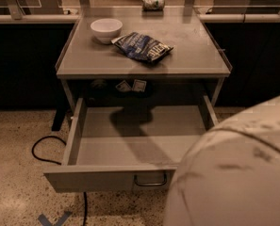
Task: Place apple into top drawer
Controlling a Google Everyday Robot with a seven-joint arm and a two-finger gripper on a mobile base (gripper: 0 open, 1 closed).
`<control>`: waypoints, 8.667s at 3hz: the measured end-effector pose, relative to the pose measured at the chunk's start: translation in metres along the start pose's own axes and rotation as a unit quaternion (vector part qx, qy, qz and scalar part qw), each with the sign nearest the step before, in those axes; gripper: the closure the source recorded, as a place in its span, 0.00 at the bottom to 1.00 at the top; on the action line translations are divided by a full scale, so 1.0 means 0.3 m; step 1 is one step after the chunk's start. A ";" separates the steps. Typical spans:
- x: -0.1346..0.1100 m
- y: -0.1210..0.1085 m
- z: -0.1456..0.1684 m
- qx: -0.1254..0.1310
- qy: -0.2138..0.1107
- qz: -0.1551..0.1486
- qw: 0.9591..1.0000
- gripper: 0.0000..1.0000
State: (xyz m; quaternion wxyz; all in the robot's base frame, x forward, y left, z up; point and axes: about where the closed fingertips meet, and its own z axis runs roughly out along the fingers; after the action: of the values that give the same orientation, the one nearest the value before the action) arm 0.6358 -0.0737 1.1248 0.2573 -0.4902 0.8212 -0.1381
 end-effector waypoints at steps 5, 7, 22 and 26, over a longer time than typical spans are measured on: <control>0.327 -0.276 -0.623 0.200 -0.074 0.082 0.974 1.00; 0.492 -0.177 -0.340 0.092 -0.022 0.057 0.994 1.00; 0.380 0.313 0.451 -0.032 -0.249 0.308 0.918 1.00; 0.316 0.752 0.992 -0.076 -0.206 0.374 0.901 1.00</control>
Offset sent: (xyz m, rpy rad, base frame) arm -0.2156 -0.1587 0.0714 -0.0594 0.0917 -0.2404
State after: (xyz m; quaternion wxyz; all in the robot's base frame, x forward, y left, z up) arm 0.5995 -0.0405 0.7425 0.4151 -0.1830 0.8809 0.1350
